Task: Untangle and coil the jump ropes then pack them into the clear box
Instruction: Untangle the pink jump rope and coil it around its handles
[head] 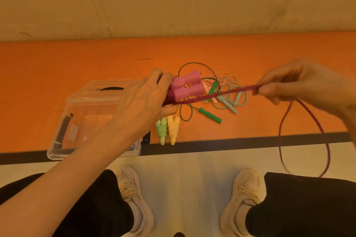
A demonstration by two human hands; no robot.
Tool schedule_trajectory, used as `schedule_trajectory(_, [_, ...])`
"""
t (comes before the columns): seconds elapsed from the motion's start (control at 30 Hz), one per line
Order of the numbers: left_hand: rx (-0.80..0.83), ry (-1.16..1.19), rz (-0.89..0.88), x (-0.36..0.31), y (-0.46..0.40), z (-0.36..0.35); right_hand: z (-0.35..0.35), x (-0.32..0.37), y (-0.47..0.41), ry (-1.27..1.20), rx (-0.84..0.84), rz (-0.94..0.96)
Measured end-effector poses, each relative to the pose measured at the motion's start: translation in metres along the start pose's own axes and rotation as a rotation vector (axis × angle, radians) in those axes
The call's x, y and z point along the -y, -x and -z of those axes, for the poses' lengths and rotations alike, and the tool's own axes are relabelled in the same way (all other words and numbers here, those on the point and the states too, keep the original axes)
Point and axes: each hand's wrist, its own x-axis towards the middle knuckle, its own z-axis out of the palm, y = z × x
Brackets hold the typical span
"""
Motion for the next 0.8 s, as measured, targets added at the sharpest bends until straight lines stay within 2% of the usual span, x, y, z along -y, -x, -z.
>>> schedule_trajectory(0.07, [-0.008,0.001,-0.028,-0.002,0.000,0.000,-0.003,0.000,-0.005,-0.019,-0.167,0.114])
schedule_trajectory(0.17, [-0.011,0.027,-0.069,-0.006,0.000,-0.002,-0.013,0.008,-0.015,-0.046,-0.346,0.184])
schedule_trajectory(0.33, [0.023,0.078,-0.157,-0.015,-0.001,-0.007,-0.026,0.013,-0.038,-0.047,-0.499,0.202])
schedule_trajectory(0.67, [0.035,0.100,-0.303,-0.016,0.001,-0.006,-0.043,0.013,-0.083,-0.011,-0.498,0.200])
schedule_trajectory(0.8, [0.015,0.258,-0.271,-0.019,0.005,-0.004,-0.052,0.009,-0.092,0.015,-0.441,0.154])
